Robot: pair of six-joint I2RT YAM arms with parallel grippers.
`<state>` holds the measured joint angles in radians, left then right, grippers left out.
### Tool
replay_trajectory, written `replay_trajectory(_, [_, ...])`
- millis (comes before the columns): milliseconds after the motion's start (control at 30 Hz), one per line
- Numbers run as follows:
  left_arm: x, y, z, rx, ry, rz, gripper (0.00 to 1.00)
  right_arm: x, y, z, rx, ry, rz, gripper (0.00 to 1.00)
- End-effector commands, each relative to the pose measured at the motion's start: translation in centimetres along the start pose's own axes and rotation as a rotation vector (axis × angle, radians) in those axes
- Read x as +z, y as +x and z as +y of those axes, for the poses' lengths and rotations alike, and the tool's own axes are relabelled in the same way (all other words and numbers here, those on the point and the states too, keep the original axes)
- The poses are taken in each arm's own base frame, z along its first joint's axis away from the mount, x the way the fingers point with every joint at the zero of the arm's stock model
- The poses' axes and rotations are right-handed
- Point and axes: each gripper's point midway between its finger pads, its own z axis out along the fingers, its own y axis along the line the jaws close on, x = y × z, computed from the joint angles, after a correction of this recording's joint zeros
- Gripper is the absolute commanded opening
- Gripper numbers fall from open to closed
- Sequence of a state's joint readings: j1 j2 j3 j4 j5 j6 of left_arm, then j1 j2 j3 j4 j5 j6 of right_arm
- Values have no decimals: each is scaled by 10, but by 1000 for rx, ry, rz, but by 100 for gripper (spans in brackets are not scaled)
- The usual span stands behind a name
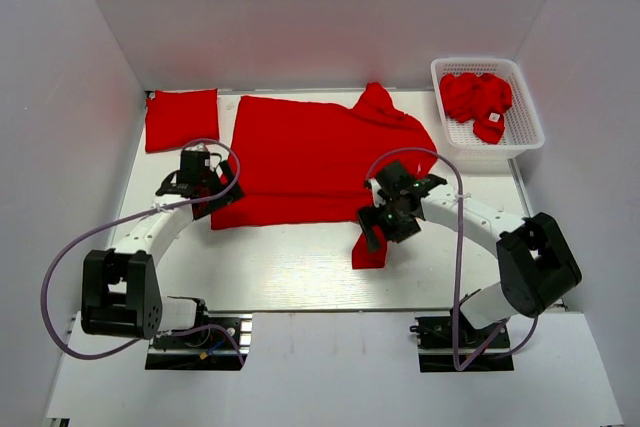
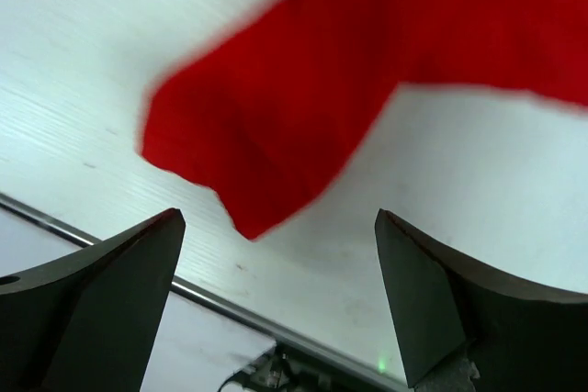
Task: Fold and stack the t-shirts
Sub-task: Flatten out the tshirt
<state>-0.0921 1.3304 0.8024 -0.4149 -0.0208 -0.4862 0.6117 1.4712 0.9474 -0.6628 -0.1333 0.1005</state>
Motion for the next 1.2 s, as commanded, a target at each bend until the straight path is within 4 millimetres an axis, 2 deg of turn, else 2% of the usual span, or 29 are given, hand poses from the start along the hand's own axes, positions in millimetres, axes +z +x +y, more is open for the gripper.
replay_trajectory(0, [-11,6,8,-37,-23,-24,100,0,34,-10,144,109,72,90])
replay_trajectory(33, [-12,8,5,-29,-17,-21,100,-3,33,-7,173,104,44,90])
replay_trajectory(67, [-13,10,7,-29,-16,-22,100,4,48,-8,185,104,73,90])
replay_trajectory(100, [-13,7,5,-30,-10,-33,100,9,35,-3,198,74,16,90])
replay_trajectory(167, [-13,7,1,-30,11,-32,100,17,29,1,221,45,-17,90])
replay_trajectory(200, [-13,7,1,-30,11,-32,100,22,27,3,269,37,-18,88])
replay_trajectory(233, [-13,8,-1,-29,21,-26,100,25,14,10,266,-3,-66,85])
replay_trajectory(267, [-13,7,-3,-29,34,-30,100,29,14,12,279,-16,-64,78])
replay_trajectory(367, [-10,11,-3,-29,37,-17,100,31,7,16,341,-45,-101,66])
replay_trajectory(400, [-10,8,-4,-20,43,-28,100,33,13,13,359,-27,-96,55])
replay_trajectory(467, [-9,13,-3,-20,47,-16,100,32,7,7,387,1,-143,41])
replay_trajectory(500, [-9,13,-3,-20,47,-16,100,30,5,5,391,4,-162,22])
replay_trajectory(567, [-8,11,-5,-20,51,-24,100,27,3,1,395,35,-185,5])
replay_trajectory(600, [-8,11,-4,-11,51,-24,100,22,3,-3,400,62,-177,0])
replay_trajectory(633, [-8,11,-4,-11,51,-24,100,18,3,-10,398,109,-173,0])
replay_trajectory(667, [-8,11,-4,-11,51,-24,100,5,15,-32,383,255,-126,0])
replay_trajectory(700, [-8,9,-5,-11,56,-32,100,-1,17,-40,381,315,-109,0])
replay_trajectory(733, [-8,9,-6,-1,64,-28,100,-23,-8,-49,362,391,-172,0])
replay_trajectory(767, [-8,9,-6,-1,64,-28,100,-39,16,-65,354,515,-80,0])
replay_trajectory(800, [-8,7,-7,-1,68,-36,100,-46,16,-70,333,555,-53,0])
replay_trajectory(833, [-10,6,-8,8,72,-44,100,-71,-11,-73,335,614,-125,0])
replay_trajectory(900, [-10,6,-8,8,72,-44,100,-97,12,-89,302,768,10,0])
replay_trajectory(933, [-10,3,-9,20,77,-54,100,-107,8,-87,275,799,44,0])
replay_trajectory(1000, [-10,3,-9,20,77,-54,100,-105,1,-76,189,775,104,0])
replay_trajectory(1067, [-10,3,-8,29,77,-55,100,-81,2,-64,95,693,182,0])
replay_trajectory(1100, [-8,5,-7,29,72,-45,100,-50,1,-27,39,477,195,0])
replay_trajectory(1133, [-8,5,-7,29,72,-45,100,-37,5,-13,10,394,223,0])
replay_trajectory(1167, [-5,6,-5,29,57,-43,100,-22,21,8,-19,249,286,0])
